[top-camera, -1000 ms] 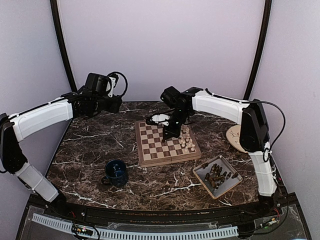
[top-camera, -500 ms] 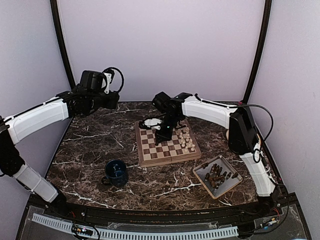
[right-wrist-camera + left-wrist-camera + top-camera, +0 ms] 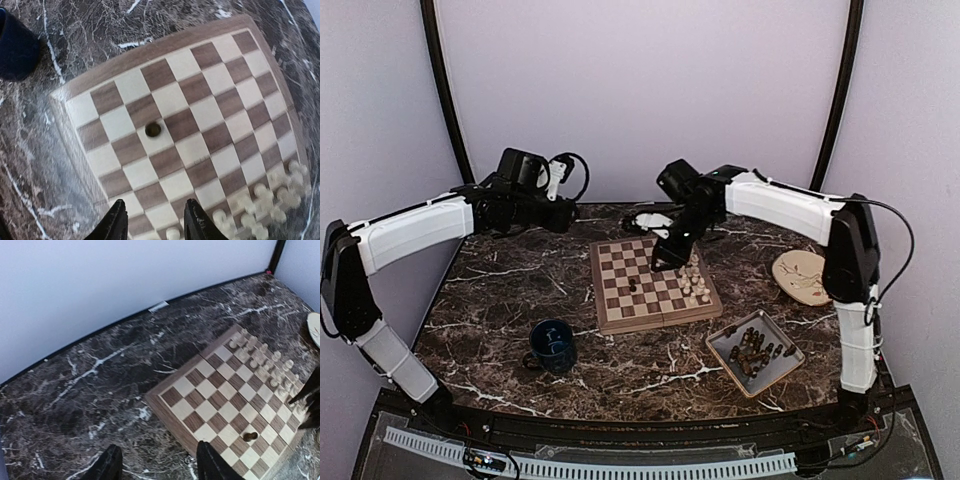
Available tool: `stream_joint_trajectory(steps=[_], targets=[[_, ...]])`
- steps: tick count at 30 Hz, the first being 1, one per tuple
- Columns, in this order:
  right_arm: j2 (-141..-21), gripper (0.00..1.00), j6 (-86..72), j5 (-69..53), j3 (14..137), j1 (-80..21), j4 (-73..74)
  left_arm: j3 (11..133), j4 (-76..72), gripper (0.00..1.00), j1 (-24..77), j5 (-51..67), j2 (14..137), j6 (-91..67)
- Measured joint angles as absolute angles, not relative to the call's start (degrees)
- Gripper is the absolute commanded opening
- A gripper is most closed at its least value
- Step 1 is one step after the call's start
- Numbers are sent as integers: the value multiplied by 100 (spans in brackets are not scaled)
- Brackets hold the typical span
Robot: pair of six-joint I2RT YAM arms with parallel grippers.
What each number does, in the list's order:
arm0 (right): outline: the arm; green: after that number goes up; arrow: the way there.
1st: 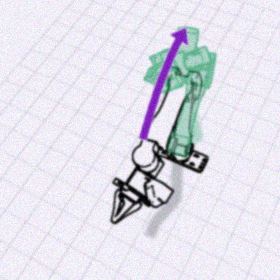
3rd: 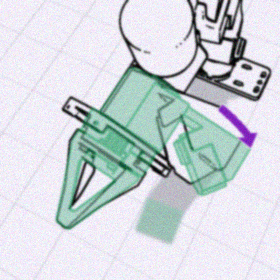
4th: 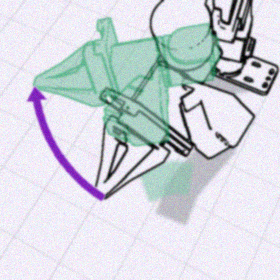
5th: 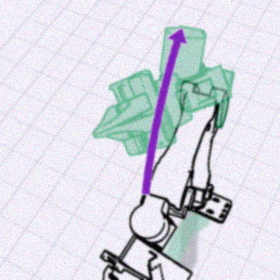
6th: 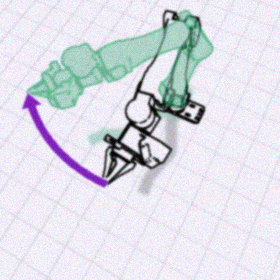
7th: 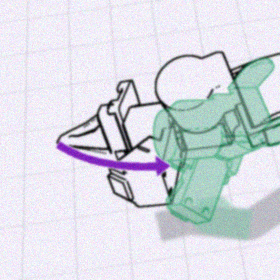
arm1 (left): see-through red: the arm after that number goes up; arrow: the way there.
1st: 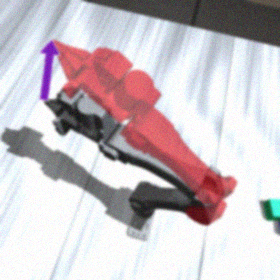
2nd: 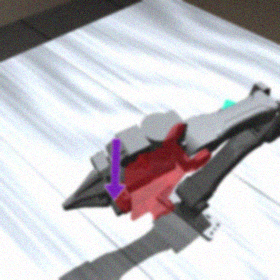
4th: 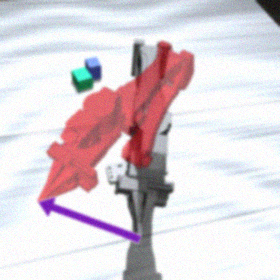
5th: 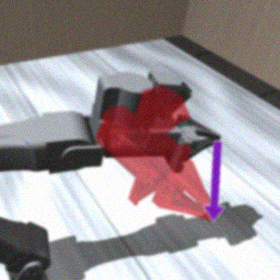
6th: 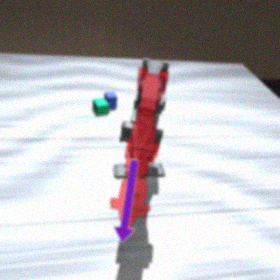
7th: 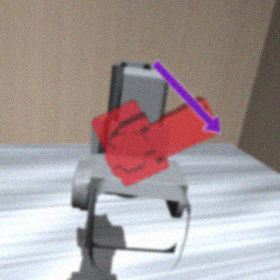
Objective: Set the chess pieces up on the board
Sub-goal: Place the rook on the chessboard, then pick up the rook from the chessboard.
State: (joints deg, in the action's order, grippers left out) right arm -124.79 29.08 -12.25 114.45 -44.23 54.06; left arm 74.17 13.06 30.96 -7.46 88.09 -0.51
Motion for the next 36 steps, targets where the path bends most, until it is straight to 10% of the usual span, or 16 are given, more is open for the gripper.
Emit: stream_joint_trajectory(steps=[18,36], targets=[[-7826,40,2235,-2709,5850,-1806,2709,9177,3275,49,3975,1243,10630,530],[-7360,40,2493,-3089,5190,-1273,1861,10536,4333,45,4335,768,12132,558]])
